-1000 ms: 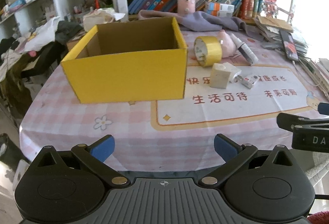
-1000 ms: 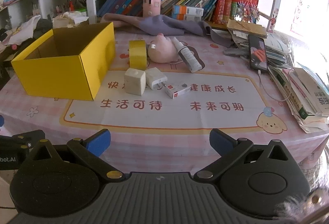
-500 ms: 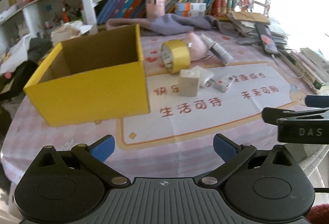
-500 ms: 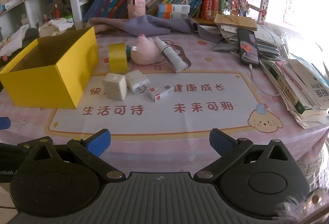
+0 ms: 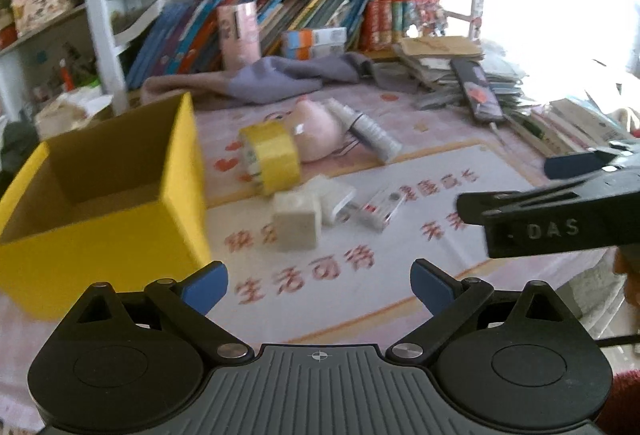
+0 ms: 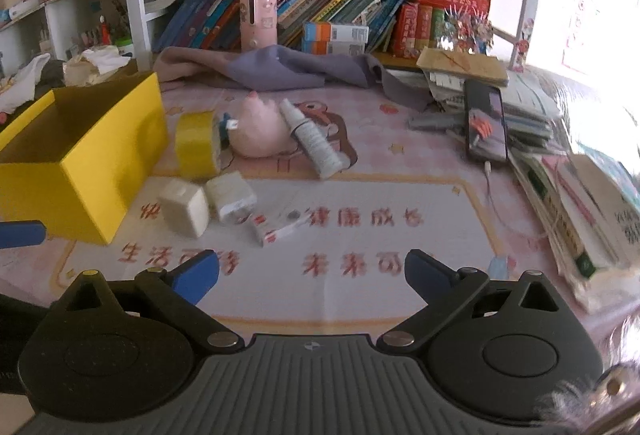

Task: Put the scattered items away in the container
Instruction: 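Move both tools toward the white items beside the yellow box, then grasp the white cube with the left tool while the right tool grasps the staple box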

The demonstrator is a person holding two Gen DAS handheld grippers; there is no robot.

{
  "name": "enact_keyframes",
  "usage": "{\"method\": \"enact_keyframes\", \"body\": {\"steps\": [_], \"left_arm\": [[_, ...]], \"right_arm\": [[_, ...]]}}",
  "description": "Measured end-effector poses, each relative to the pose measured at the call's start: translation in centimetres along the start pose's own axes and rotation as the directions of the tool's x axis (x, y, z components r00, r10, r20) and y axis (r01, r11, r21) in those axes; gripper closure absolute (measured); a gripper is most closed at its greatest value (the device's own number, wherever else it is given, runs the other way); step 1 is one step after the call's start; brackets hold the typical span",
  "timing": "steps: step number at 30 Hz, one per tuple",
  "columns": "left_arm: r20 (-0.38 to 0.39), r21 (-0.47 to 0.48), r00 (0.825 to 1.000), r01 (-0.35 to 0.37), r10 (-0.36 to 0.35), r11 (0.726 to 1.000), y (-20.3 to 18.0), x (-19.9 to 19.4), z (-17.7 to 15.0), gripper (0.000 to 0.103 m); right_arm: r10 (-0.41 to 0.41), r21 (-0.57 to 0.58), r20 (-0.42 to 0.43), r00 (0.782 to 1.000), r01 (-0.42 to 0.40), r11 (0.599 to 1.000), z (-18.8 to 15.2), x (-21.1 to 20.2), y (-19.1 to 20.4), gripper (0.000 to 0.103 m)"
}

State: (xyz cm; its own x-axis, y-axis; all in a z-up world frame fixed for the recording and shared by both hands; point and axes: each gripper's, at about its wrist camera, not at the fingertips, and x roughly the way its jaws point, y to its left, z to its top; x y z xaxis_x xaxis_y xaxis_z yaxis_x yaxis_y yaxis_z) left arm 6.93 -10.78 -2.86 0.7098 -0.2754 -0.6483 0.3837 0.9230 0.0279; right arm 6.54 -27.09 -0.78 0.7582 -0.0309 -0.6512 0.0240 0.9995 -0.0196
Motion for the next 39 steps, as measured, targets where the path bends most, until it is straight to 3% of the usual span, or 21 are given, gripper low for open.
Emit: {"method": "enact_keyframes", "body": {"steps": [6,14,19,23,29,32,34,39], "left_arm": [[0.044,0.065,0.999,-0.018,0.015,0.998,-2.2,2.0,1.9,0.003],[-0.052,-0.018,0.999,-0.019,0.018,1.0,-1.7,5.6,4.2,0.004],[-0.116,-0.069,0.992,-0.057,0.048,0.996,-1.3,7.4,4.5,0.007],[-0.167,-0.078,0.981,-0.116,0.101,0.99,-1.2,8.7,4.5,0.021],[-0.227,-0.098,0.956,-0.214,0.188,0.972,-0.6,9.3,4.2,0.022],[-0.247,-0.115,0.949,-0.23,0.197,0.966,-0.3,9.6,4.1,0.022],[-0.254,-0.123,0.947,-0.232,0.196,0.965,-0.2,10.1,4.3,0.022],[-0.249,-0.109,0.948,-0.23,0.197,0.967,-0.3,11.7,5.1,0.022]], "right_arm": [[0.049,-0.084,0.006,0.999,-0.048,0.995,2.3,2.7,-1.6,0.008],[0.169,-0.164,-0.054,0.984,-0.176,0.971,4.6,7.2,-3.3,0.017],[0.256,-0.195,-0.127,0.958,-0.277,0.941,5.3,10.5,-3.5,0.021],[0.323,-0.216,-0.199,0.925,-0.363,0.907,5.7,13.3,-3.1,0.027],[0.384,-0.252,-0.282,0.879,-0.454,0.855,5.6,15.9,-1.8,0.028],[0.384,-0.298,-0.316,0.868,-0.475,0.828,4.9,16.6,-0.7,0.032],[0.373,-0.326,-0.332,0.866,-0.477,0.816,4.5,16.9,-0.4,0.049],[0.374,-0.33,-0.324,0.869,-0.475,0.816,4.5,17.0,-1.7,0.051]]}}
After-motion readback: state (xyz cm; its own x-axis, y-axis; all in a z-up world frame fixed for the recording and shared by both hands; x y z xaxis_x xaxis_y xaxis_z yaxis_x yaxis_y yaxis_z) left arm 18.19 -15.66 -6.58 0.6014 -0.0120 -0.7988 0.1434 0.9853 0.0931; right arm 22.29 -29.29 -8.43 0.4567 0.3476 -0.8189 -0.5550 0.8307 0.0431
